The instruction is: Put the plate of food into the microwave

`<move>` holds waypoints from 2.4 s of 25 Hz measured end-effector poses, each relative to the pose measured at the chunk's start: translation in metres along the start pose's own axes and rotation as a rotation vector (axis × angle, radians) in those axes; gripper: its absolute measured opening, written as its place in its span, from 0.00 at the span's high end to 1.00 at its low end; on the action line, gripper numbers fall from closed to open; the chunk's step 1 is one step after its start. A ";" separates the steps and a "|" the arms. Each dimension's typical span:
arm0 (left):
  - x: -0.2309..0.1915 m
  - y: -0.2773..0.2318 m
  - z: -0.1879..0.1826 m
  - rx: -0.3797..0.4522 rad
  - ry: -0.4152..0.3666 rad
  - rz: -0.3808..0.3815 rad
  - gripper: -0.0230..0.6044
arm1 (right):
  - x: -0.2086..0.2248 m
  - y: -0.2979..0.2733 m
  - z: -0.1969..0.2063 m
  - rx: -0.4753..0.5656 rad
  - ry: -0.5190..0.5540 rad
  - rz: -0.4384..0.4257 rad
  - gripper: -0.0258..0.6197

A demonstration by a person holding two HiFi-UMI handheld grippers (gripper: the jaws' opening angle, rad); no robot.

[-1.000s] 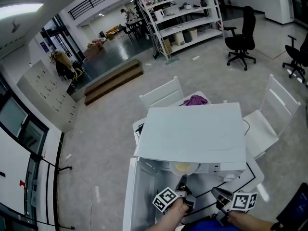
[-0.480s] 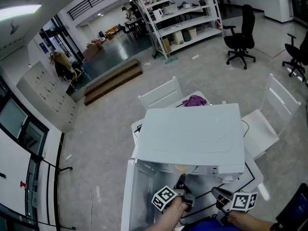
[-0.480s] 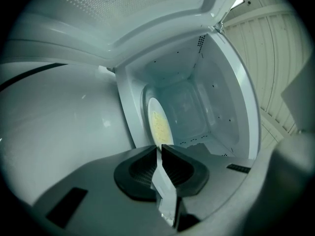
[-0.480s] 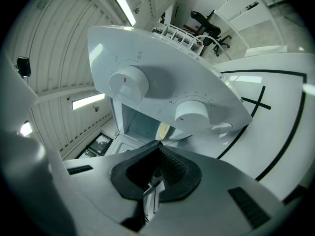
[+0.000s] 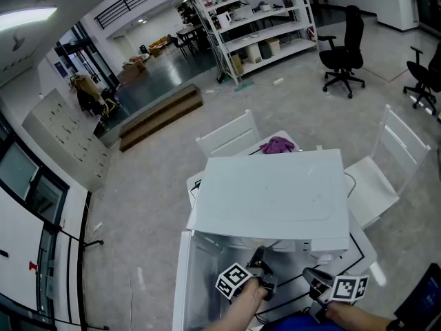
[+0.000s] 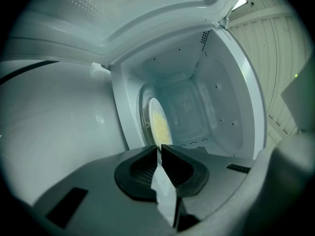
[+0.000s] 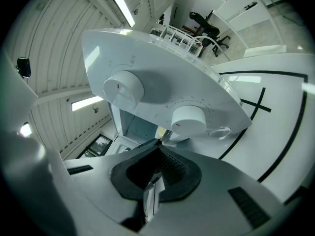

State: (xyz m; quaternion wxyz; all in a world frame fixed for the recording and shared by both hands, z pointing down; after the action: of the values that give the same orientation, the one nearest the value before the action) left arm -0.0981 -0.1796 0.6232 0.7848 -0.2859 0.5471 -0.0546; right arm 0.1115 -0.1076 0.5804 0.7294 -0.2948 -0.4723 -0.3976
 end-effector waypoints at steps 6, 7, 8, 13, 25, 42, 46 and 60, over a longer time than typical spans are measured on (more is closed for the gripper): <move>0.005 -0.009 -0.003 -0.011 0.016 0.005 0.91 | 0.001 -0.003 -0.006 0.007 0.002 0.001 0.96; 0.004 -0.011 -0.003 -0.013 0.019 0.005 0.91 | 0.002 -0.004 -0.006 0.009 0.002 0.001 0.96; 0.004 -0.012 -0.003 -0.015 0.021 0.004 0.91 | 0.002 -0.004 -0.006 0.010 0.002 0.002 0.96; 0.007 -0.016 -0.003 -0.019 0.022 0.016 0.91 | 0.003 -0.001 -0.005 0.018 0.002 0.008 0.96; 0.013 -0.025 -0.009 -0.042 0.030 0.002 0.91 | -0.001 -0.002 -0.011 0.028 0.013 0.006 0.96; 0.017 -0.019 -0.013 -0.052 -0.038 -0.025 0.91 | -0.002 0.002 -0.008 0.022 0.026 -0.019 0.96; 0.020 -0.016 -0.015 -0.029 -0.043 -0.026 0.91 | -0.003 0.002 -0.013 0.016 0.036 -0.031 0.96; 0.015 0.043 0.017 0.104 -0.096 0.028 0.91 | -0.009 0.021 -0.009 -0.051 0.057 -0.093 0.96</move>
State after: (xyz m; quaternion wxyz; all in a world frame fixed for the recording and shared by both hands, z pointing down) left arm -0.0868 -0.1426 0.5931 0.8245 -0.2396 0.5094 -0.0583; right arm 0.1318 -0.1016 0.5679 0.7154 -0.2798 -0.4542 -0.4512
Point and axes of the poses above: the fingertips, and each gripper's own axes: y backward along the fingers, x to its right, z out of its underside, the point moved 4 cm from there along y, backward along the fingers, and after that the axes turned 12 degrees about -z, right-handed, at the moved point
